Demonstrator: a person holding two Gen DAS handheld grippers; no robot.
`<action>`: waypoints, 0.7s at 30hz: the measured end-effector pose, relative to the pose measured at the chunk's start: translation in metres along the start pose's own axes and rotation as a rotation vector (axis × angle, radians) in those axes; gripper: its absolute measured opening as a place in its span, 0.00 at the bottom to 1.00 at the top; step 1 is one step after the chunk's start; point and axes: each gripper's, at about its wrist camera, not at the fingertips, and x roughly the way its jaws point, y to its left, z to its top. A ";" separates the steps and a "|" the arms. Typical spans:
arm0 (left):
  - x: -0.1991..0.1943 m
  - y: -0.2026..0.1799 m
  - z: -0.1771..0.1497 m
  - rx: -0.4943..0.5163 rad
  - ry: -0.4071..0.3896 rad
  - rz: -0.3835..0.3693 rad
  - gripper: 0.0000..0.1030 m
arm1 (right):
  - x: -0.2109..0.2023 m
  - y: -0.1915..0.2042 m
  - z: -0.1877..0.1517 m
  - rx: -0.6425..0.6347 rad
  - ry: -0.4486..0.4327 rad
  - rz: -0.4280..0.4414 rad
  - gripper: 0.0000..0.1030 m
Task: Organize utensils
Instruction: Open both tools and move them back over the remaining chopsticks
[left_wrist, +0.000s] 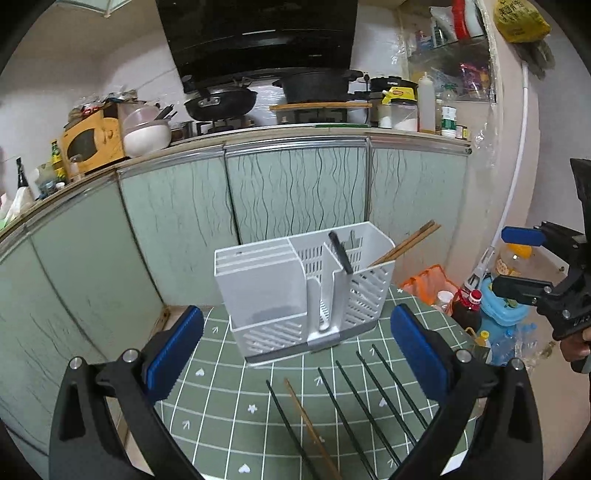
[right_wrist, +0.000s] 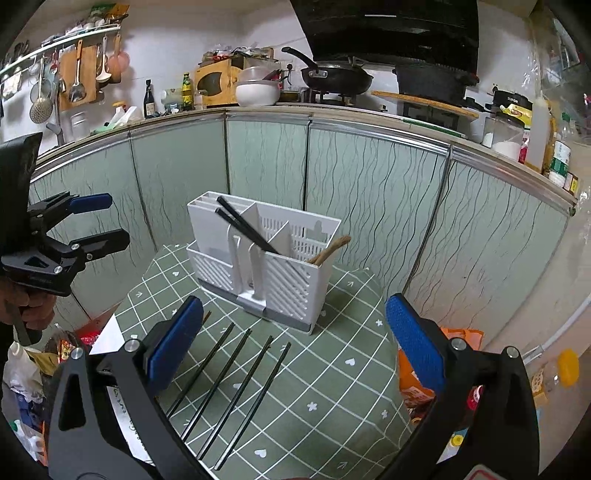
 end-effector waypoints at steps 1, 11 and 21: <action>-0.001 0.000 -0.003 0.005 0.000 0.011 0.96 | 0.000 0.002 -0.002 -0.002 0.001 0.001 0.92; -0.006 -0.001 -0.045 -0.023 0.019 0.060 0.96 | -0.001 0.015 -0.031 0.008 -0.012 -0.005 0.92; -0.012 0.001 -0.075 -0.028 0.016 0.119 0.96 | 0.008 0.021 -0.068 0.017 0.020 0.008 0.92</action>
